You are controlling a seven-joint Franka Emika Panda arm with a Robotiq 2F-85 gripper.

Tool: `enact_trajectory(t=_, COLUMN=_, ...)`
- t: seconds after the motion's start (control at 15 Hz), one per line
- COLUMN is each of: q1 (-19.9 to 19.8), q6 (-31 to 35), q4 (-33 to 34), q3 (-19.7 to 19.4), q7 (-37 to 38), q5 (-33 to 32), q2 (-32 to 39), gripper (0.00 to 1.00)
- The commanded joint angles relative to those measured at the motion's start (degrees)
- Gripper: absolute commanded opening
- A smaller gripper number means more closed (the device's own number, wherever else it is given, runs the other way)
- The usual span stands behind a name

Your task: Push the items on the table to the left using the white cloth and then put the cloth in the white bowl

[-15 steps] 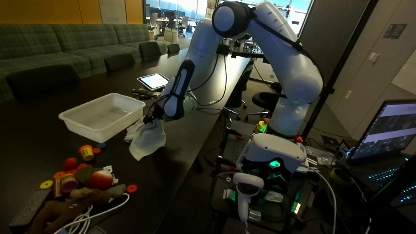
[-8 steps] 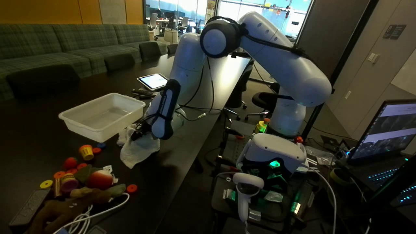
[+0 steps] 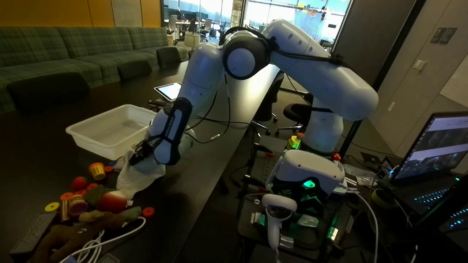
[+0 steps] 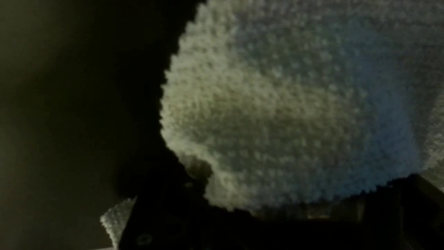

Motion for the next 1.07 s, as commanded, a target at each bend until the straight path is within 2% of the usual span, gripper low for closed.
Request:
enact_trajectory(t=0.0, q1=3.5, q6=-1.7, q4=7.2, q3=-1.0, q7=1.5, q5=1.0, q2=5.3, gripper=0.05)
enact_trajectory(t=0.27, q1=5.3, q6=-1.8, q4=10.0, q3=0.4, q7=1.6, q5=0.5, q2=6.6, gripper=0.05)
enact_trajectory(t=0.53, q1=5.1, q6=-1.9, q4=10.6, q3=3.5, q7=0.9, q5=-0.9, q2=6.4, gripper=0.05)
enact_trajectory(t=0.73, q1=3.3, q6=-1.3, q4=7.4, q3=5.8, q7=-0.2, q5=-2.5, q2=4.7, gripper=0.05)
enact_trajectory(t=0.93, q1=0.4, q6=0.2, q4=2.4, q3=6.4, q7=-1.5, q5=-4.4, q2=2.5, gripper=0.05)
enact_trajectory(t=1.0, q1=0.2, q6=1.5, q4=0.3, q3=5.3, q7=-1.8, q5=-4.6, q2=1.9, gripper=0.05)
